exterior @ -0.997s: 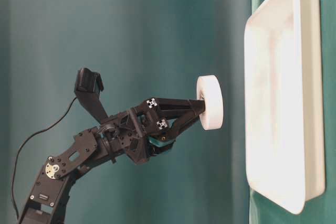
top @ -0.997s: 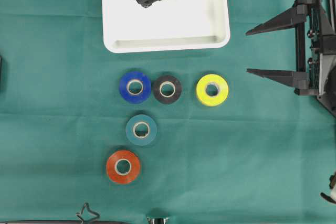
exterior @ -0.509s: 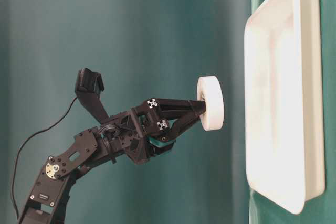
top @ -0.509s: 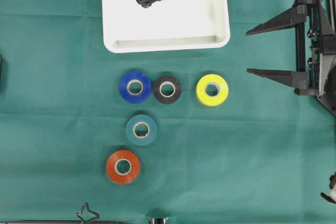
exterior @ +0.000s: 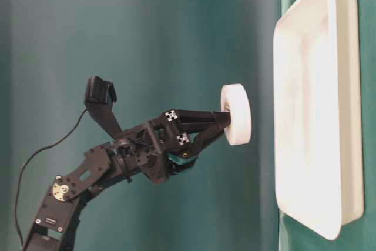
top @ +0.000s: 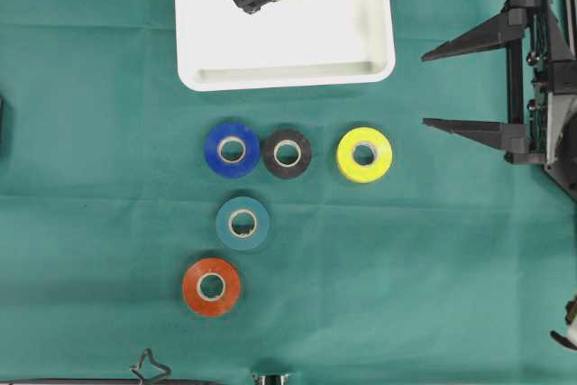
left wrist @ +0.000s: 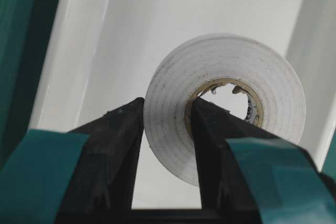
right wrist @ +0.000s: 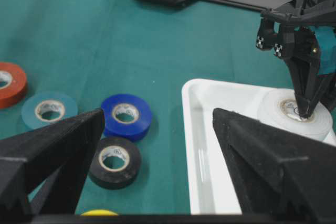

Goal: Pick up the tape from a random location and place it into the white case.
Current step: 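Lower the white roll into the tray and open the left gripper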

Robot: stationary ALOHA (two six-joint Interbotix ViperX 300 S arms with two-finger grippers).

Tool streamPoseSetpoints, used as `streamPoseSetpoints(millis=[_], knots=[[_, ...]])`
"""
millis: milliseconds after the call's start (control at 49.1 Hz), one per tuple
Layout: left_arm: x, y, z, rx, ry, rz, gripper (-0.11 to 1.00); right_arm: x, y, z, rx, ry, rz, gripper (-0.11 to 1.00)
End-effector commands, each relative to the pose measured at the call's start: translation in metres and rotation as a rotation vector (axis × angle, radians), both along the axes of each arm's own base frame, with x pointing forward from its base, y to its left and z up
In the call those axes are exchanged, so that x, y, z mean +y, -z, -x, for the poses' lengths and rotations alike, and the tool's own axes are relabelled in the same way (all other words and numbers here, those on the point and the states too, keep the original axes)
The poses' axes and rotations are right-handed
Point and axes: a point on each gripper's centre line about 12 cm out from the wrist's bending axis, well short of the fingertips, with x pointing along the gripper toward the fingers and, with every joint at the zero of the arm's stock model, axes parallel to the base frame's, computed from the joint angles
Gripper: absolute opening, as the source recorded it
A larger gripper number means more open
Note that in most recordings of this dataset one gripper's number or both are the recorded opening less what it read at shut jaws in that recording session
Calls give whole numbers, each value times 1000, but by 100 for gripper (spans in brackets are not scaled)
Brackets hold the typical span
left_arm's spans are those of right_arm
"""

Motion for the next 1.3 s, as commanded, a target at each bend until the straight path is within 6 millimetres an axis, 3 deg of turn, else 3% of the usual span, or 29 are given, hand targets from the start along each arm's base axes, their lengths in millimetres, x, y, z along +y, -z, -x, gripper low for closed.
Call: streamPoseSetpoints(millis=[0,672,895,1201,1282], knots=[[1,-6,-1,-36,-3,-13,22,1,-10,-3,-25,-3,0,92],[6,70,-5,-15,-7,-5,22,2,-8,-5,-17,-9,-3,92],[18,76,-1,-14,-31,-6,22,3,-7,-5,-14,-12,-3,92],[14,76,-2,-14,-20,-7,23,3,-4,-7,-2,-13,0,92],[10,76,-5,-18,-9,-9,36,3,-5,-7,-3,-12,-2,92]])
